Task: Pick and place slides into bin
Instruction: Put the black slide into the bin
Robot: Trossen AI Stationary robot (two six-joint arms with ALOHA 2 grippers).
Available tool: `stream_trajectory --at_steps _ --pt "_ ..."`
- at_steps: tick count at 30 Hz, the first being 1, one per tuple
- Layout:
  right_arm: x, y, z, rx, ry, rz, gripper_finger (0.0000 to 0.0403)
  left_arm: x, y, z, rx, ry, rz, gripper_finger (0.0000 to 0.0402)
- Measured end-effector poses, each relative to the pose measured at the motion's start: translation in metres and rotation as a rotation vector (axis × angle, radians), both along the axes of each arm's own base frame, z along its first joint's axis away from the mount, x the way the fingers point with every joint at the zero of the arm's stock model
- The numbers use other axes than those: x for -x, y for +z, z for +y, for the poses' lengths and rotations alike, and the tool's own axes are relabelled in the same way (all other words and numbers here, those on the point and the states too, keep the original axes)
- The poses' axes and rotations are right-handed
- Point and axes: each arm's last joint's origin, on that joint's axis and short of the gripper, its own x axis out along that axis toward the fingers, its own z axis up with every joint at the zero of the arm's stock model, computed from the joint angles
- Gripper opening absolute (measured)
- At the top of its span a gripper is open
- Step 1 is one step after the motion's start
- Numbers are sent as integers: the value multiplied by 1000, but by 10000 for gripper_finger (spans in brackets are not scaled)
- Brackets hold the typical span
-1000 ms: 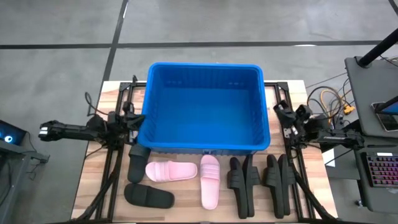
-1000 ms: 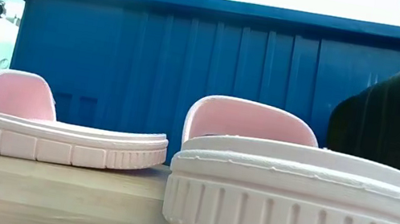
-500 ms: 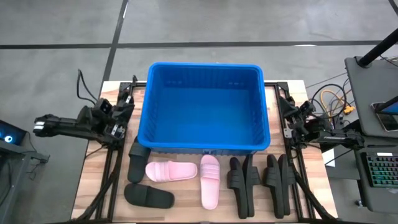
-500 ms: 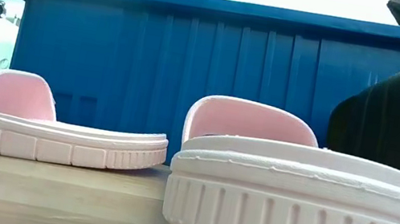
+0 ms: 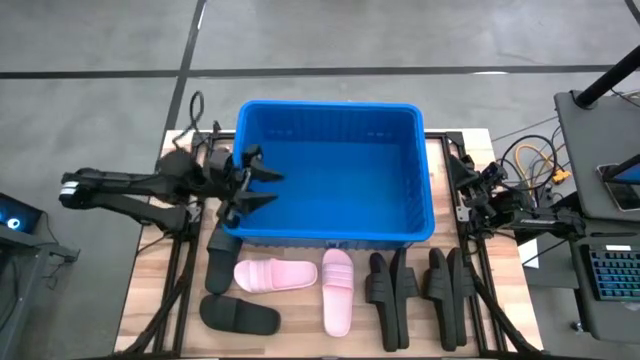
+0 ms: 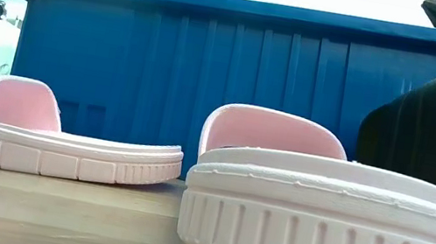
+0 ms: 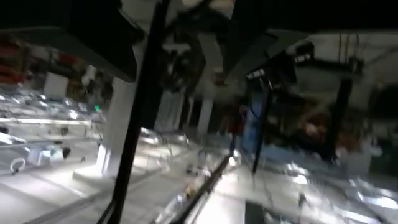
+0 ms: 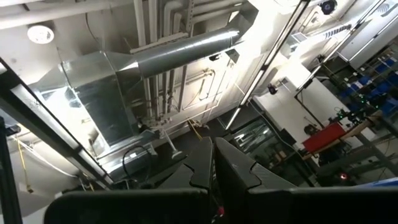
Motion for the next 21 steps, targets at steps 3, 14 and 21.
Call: stream_trajectory --at_steps 3,14,21 --pt "0 0 0 -1 0 6 9 5 9 -6 29 -53 186 226" --pt "-5 -6 -2 -45 -46 83 9 30 23 -26 110 -15 727 226" --pt "-5 -8 -3 -67 -84 104 9 38 2 -41 193 20 1197 226"
